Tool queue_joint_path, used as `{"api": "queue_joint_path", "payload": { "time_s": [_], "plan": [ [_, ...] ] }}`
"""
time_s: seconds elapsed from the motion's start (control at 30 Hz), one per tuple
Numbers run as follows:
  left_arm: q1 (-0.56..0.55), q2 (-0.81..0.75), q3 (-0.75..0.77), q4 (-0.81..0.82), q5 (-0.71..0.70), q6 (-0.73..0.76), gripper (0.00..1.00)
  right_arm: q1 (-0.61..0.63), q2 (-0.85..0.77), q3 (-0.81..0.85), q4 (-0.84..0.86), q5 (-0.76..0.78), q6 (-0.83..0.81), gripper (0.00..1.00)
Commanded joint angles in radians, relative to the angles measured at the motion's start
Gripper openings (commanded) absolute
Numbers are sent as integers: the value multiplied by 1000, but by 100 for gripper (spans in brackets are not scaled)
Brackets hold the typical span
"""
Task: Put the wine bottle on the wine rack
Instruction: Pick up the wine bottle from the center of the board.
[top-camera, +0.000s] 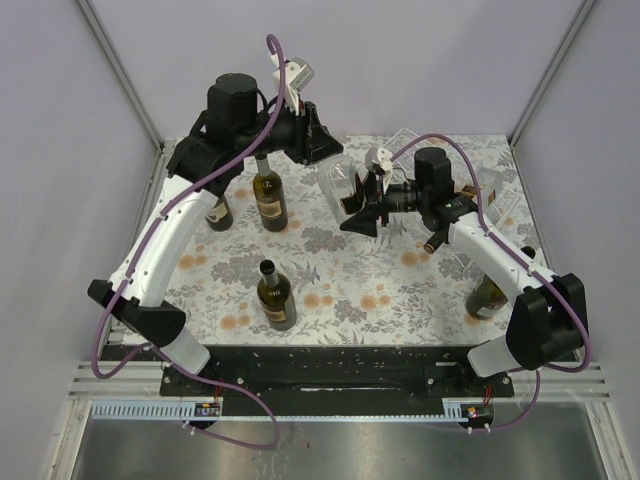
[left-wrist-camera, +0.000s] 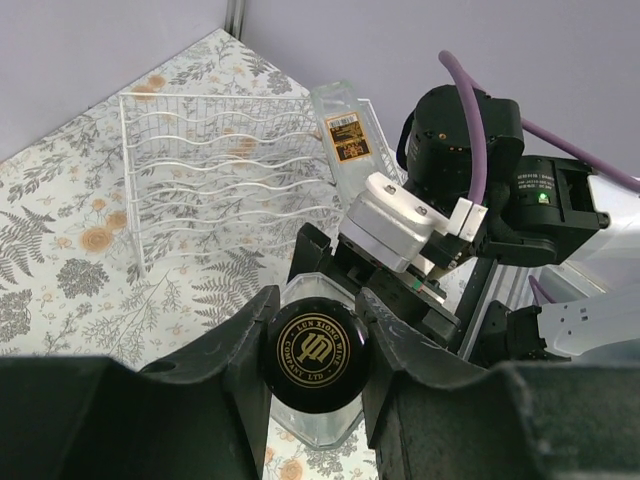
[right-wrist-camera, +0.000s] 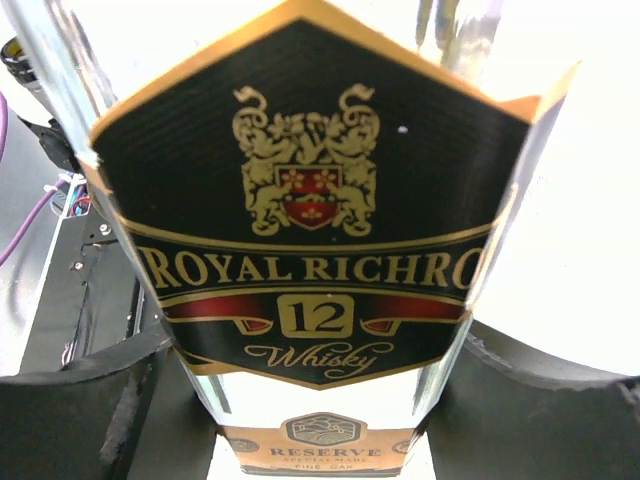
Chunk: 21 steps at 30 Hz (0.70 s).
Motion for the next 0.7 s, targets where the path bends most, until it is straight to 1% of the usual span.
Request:
{"api": "queue_joint_path", "payload": {
  "time_s": [0.0, 0.07, 0.13, 0.2, 0.27, 0.37, 0.4, 0.43, 0.47, 0.57, 0.63, 0.67],
  "plan": [
    [-3, -88, -19, 193, 54, -43, 0, 11, -9, 40, -56, -28, -54, 55],
    [-3, -98, -48, 198, 60, -32, 0, 10, -12, 55, -107, -29, -92, 42],
    [-1, -112, -70, 204, 62, -20, 0, 11, -14, 68, -149, -25, -126, 20],
    [-1, -120, -84, 204, 66, -3, 0, 10, -19, 78, -185, -16, -152, 8],
    [-1, -123, -90, 192, 72, 26, 0, 10, -23, 98, -244, 4, -193, 0],
    [0, -144, -123, 181, 54, 83, 0, 2, -28, 153, -380, 50, -290, 0],
    [0, -153, -139, 176, 50, 106, 1, -4, -29, 178, -434, 71, -328, 0],
    [-1, -158, -153, 170, 43, 130, 8, -10, -28, 201, -480, 99, -356, 0],
    [-1, -166, -166, 165, 39, 152, 17, -21, -25, 228, -530, 109, -388, 0],
    [0, -177, -202, 152, 37, 190, 32, -68, -15, 294, -635, 120, -454, 0],
    [0, -178, -217, 150, 37, 233, 49, -98, -17, 319, -687, 139, -506, 0],
    [0, -178, -225, 150, 37, 238, 60, -110, -17, 328, -710, 148, -534, 0]
  ]
}}
